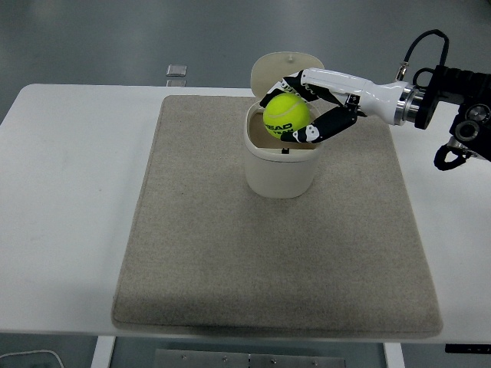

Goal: Pick up the tennis ball and place it in the box.

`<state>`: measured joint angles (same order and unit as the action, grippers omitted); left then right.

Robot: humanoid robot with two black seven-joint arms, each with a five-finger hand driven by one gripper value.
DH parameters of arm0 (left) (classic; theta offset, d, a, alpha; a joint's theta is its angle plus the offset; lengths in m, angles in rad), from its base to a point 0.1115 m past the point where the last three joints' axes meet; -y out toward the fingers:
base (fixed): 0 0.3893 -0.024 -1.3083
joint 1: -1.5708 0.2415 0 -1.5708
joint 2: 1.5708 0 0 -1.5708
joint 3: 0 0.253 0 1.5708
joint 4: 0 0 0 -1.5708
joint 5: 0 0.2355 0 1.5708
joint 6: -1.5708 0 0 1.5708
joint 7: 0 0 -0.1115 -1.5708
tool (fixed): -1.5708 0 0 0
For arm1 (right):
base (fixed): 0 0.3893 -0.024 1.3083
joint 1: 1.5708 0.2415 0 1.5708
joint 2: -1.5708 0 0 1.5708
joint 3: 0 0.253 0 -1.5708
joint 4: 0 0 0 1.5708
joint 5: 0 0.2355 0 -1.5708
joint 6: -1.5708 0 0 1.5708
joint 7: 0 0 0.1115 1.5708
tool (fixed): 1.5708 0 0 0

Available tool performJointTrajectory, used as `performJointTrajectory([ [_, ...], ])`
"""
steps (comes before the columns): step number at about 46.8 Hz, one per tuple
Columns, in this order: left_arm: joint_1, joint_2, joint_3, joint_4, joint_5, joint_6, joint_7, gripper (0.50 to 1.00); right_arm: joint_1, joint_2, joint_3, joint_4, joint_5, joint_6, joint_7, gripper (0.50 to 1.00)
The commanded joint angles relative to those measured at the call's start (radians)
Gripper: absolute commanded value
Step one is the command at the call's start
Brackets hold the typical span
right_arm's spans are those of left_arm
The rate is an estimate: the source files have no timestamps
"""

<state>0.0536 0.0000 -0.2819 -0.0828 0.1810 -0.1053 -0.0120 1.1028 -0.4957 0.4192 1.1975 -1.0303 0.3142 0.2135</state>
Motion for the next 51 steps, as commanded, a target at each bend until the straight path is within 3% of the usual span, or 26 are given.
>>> performJointTrajectory([
  [1, 0.000, 0.000, 0.000, 0.000, 0.000, -0.001, 0.001, 0.992, -0.009, 0.000, 0.000, -0.003, -0.001, -0.012, 0.000, 0.707],
  [11, 0.000, 0.000, 0.000, 0.000, 0.000, -0.001, 0.000, 0.992, -0.015, 0.000, -0.014, -0.003, -0.002, -0.014, 0.000, 0.827],
  [16, 0.000, 0.000, 0.000, 0.000, 0.000, -0.001, 0.000, 0.992, -0.015, 0.002, -0.019, -0.003, 0.001, -0.012, 0.000, 0.852],
  [36, 0.000, 0.000, 0.001, 0.000, 0.000, -0.001, 0.000, 0.992, -0.018, -0.017, -0.010, 0.016, 0.010, 0.003, 0.003, 0.858],
  [51, 0.000, 0.000, 0.000, 0.000, 0.000, -0.001, 0.000, 0.992, -0.021, -0.164, -0.004, 0.047, 0.300, 0.161, -0.023, 0.858],
])
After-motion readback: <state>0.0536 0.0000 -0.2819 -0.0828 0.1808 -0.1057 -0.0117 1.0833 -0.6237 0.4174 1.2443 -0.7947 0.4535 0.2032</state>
